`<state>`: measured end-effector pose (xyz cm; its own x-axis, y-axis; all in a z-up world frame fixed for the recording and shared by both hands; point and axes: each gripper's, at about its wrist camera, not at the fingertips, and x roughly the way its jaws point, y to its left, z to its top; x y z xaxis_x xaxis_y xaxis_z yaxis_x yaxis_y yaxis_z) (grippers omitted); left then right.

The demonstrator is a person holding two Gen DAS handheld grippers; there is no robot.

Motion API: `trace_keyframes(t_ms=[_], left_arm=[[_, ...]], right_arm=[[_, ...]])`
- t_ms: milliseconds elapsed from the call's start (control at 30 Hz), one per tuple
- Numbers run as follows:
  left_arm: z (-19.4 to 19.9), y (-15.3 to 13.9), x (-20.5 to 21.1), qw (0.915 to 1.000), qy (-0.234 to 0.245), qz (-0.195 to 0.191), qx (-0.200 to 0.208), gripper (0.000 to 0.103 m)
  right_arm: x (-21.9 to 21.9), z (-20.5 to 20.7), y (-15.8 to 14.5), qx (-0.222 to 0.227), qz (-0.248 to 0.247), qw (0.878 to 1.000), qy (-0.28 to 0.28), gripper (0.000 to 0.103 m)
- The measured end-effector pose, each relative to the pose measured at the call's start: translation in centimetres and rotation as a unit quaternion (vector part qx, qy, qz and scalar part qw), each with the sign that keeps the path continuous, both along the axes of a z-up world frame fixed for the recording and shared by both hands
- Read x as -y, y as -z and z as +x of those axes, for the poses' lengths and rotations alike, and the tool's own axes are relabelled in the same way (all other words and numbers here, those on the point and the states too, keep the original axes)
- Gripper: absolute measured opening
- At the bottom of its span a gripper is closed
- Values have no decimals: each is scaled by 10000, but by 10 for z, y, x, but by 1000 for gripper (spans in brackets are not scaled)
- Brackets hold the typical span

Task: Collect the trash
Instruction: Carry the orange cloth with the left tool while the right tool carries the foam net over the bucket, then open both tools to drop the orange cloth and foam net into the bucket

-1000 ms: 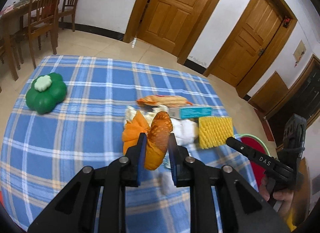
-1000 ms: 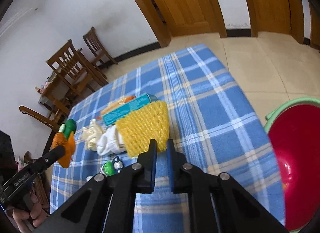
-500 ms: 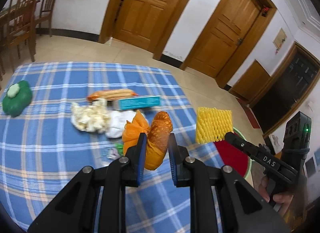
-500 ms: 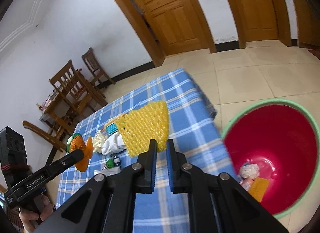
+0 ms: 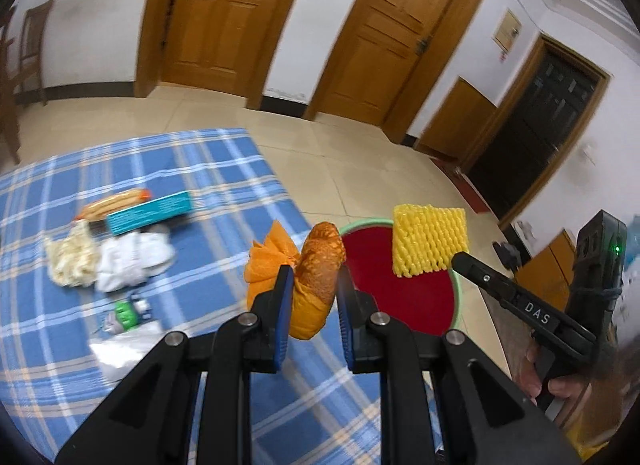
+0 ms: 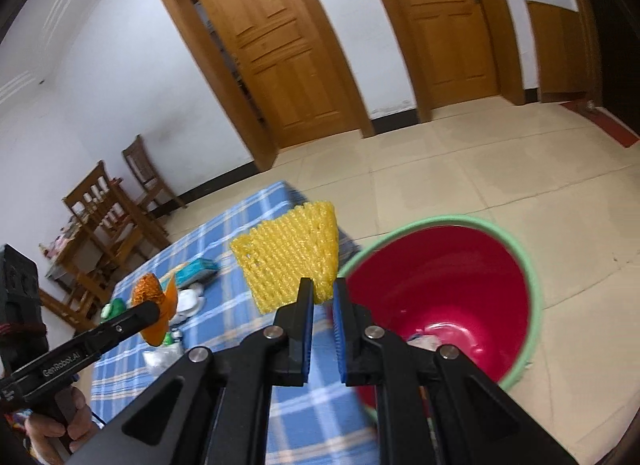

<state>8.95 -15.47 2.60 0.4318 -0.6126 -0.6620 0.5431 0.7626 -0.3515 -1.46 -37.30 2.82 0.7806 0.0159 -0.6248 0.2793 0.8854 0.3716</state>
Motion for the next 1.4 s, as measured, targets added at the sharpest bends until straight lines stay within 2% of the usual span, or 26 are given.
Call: trace_keyframes(t_ms=[267,567,733,967,1067,1133,1400], left_arm=[[-8,6,49,9983,575,95,24,20],[-22,27,99,9930,1171,156,-55,20],[-26,43,121,9900,1372,329,-88,20],[-27,55,139,9876,1506,373,-236,20],[-28,55,144,9876,1497,420,-219,33],[-31,54,146,9884,1440,464,-159,47],[-33,49,138,9903,1305,459,-135,48]], right_arm=[[28,-13,11,-148,0,9992,369,11],[55,-20,26,-375,72,9964,755,11],[68,-28,35,-420,176,9951,881,11],[72,-31,40,-454,282,9936,1000,11],[76,-34,44,-468,340,9928,1049,12],[80,-34,45,-471,373,9924,1078,12],[81,-33,53,-535,487,9915,1084,16]])
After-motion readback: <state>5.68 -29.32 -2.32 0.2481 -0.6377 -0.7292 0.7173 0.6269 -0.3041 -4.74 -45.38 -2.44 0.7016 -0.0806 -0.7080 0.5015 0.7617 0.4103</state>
